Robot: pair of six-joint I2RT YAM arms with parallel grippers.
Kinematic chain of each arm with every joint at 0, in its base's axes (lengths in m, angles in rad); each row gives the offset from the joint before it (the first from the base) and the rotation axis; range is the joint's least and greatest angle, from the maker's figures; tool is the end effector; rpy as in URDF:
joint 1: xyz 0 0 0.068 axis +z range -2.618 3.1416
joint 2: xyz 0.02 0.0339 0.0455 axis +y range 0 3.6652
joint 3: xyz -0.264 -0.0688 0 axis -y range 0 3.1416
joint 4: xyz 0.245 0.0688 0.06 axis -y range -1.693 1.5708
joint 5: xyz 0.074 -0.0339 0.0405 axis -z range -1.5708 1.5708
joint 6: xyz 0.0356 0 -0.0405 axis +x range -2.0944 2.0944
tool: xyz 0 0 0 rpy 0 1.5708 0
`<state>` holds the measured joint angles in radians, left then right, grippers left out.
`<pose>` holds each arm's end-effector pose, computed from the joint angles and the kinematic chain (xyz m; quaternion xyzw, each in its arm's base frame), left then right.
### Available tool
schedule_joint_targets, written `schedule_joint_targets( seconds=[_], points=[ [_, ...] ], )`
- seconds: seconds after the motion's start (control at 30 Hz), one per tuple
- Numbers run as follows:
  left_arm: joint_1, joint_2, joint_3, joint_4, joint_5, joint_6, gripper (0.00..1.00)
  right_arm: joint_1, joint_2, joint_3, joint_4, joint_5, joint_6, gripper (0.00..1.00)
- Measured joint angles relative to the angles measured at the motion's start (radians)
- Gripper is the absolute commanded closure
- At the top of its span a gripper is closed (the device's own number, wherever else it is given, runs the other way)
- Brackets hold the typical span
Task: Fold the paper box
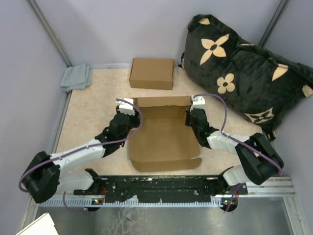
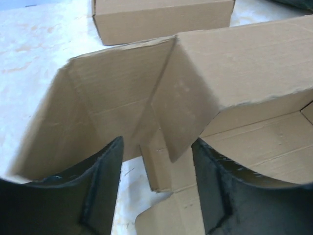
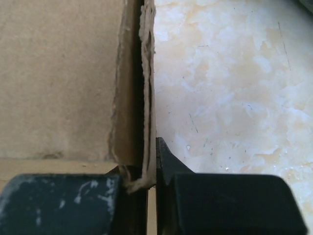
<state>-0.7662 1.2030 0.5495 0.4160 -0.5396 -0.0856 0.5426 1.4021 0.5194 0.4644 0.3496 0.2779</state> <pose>0.1984 -0.1655 0.2339 0.0975 0.7690 -0.0555 0.6293 0.2425 0.1320 0.1790 -0.0150 0.8310 0.0803 0.5502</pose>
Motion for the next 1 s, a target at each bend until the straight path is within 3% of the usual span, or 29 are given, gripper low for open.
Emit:
schedule_joint_targets(
  seconds=[0.23, 0.37, 0.5, 0.6, 0.73, 0.9, 1.0],
  points=[
    [0.006, -0.235, 0.011, -0.138, -0.08, -0.079, 0.17, 0.0, -0.05, 0.006, -0.095, 0.028, 0.004, 1.0],
    [0.064, -0.338, 0.054, -0.138, -0.111, -0.087, 0.23, -0.007, -0.082, 0.037, -0.208, 0.024, 0.0, 1.0],
    [0.261, -0.317, 0.088, -0.173, -0.066, -0.153, 0.34, -0.046, -0.083, 0.094, -0.309, -0.038, -0.006, 1.0],
    [0.429, -0.251, 0.072, -0.196, 0.015, -0.233, 0.35, -0.099, -0.083, 0.13, -0.359, -0.09, -0.007, 1.0],
    [0.497, -0.231, -0.081, -0.15, 0.156, -0.303, 0.32, -0.145, -0.066, 0.177, -0.401, -0.149, -0.016, 1.0],
    [0.499, -0.236, -0.399, 0.097, 0.357, -0.335, 0.31, -0.153, -0.042, 0.19, -0.411, -0.232, -0.034, 1.0],
    [0.501, -0.181, -0.481, 0.241, 0.439, -0.332, 0.31, -0.153, -0.037, 0.19, -0.421, -0.278, -0.042, 1.0]
  ],
)
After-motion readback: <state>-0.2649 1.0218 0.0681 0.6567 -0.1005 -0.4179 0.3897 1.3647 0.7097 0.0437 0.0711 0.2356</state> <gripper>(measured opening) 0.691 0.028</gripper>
